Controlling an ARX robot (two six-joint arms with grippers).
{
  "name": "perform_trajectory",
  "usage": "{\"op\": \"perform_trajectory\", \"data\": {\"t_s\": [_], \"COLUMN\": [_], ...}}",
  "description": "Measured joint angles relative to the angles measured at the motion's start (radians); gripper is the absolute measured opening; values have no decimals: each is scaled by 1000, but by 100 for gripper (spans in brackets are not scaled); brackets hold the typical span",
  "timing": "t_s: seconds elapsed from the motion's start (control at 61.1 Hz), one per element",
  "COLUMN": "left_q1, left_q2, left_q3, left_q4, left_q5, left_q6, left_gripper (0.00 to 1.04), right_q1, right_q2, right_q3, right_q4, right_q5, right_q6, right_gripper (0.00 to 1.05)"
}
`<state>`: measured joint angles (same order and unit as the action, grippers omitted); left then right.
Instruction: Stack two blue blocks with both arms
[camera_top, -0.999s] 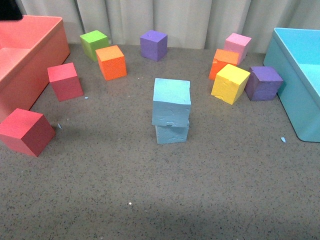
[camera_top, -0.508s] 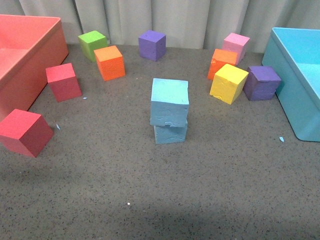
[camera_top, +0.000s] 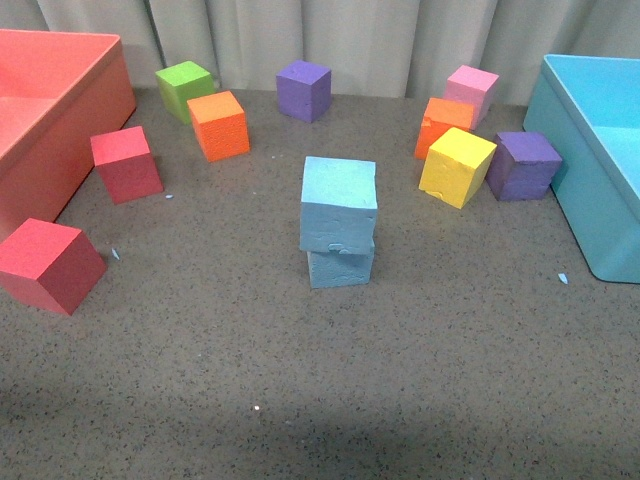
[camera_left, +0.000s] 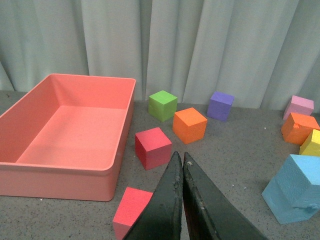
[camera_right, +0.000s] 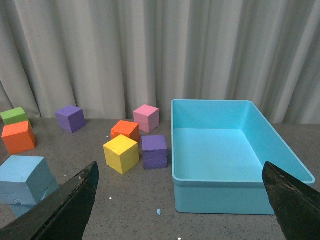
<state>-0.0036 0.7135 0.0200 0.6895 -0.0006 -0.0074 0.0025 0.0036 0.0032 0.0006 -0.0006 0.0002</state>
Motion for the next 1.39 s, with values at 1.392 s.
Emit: {"op": "perform_trajectory", "data": {"t_s": [1.392], "left_q1": [1], "left_q2": [-708], "left_q3": [-1], "left_q4": [-687], "left_q5": [0], "left_q6": [1], "left_gripper": [4], "right_q1": [0], "right_q2": [0], "right_q3": [0], "right_q4": [0], "right_q5": [0], "right_q6": [0], "right_gripper": [95]}}
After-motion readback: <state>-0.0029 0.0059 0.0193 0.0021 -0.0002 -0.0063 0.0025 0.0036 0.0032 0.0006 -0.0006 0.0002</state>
